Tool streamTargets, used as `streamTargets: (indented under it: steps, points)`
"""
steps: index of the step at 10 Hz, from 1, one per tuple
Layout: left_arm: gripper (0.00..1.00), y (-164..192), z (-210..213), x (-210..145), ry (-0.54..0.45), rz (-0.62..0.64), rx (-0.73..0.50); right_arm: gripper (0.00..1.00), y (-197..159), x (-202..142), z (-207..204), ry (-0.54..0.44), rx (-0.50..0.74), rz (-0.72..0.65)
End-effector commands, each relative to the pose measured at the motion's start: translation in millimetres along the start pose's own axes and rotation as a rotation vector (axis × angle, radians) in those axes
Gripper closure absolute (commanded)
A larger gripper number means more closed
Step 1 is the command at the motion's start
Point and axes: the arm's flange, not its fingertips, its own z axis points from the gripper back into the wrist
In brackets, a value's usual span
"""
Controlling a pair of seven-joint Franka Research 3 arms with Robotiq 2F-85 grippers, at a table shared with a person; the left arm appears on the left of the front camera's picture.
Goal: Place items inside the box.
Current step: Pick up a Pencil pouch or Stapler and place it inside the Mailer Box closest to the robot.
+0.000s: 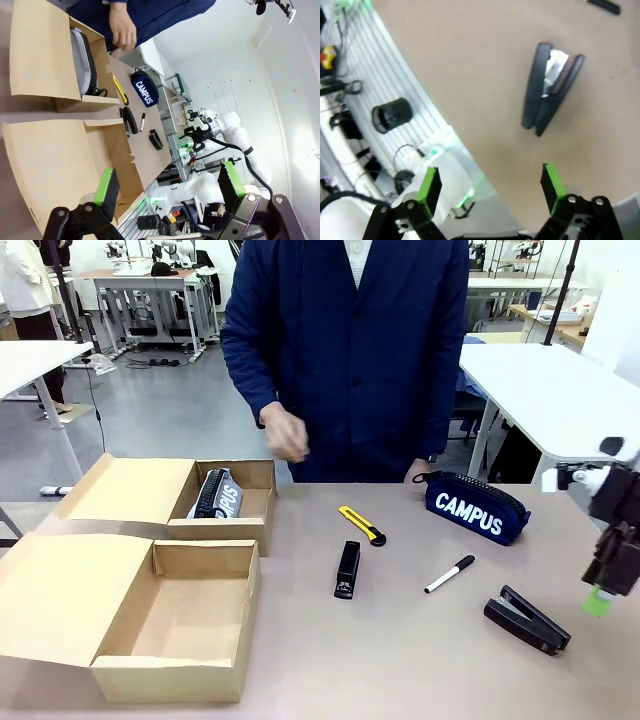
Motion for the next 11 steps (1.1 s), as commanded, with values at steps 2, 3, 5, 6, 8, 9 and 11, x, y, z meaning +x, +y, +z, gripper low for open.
streamTargets:
  steps: [2,3,5,6,8,9,11]
  points:
    - [0.0,-2,0,0,-0.013,-0.024,-0.021,0.0,9,15,-61,-0.035,-0.164,-0.072]
    - [0.0,-2,0,0,-0.013,-0.024,-0.021,0.0,6,18,-74,-0.023,-0.224,-0.116]
    - [0.0,-2,0,0,-0.013,-0.024,-0.021,0.0,7,24,-100,0.04,-0.249,-0.118]
    - [0.0,-2,0,0,-0.013,-0.024,-0.021,0.0,8,30,-115,0.084,-0.246,-0.121]
    - [0.0,-2,0,0,-0.013,-0.024,-0.021,0.0,9,37,-141,0.166,-0.247,-0.138]
    - [0.0,-2,0,0,-0.013,-0.024,-0.021,0.0,11,36,-148,0.184,-0.242,-0.143]
    - [0.0,-2,0,0,-0.013,-0.024,-0.021,0.0,7,32,-154,0.204,-0.257,-0.183]
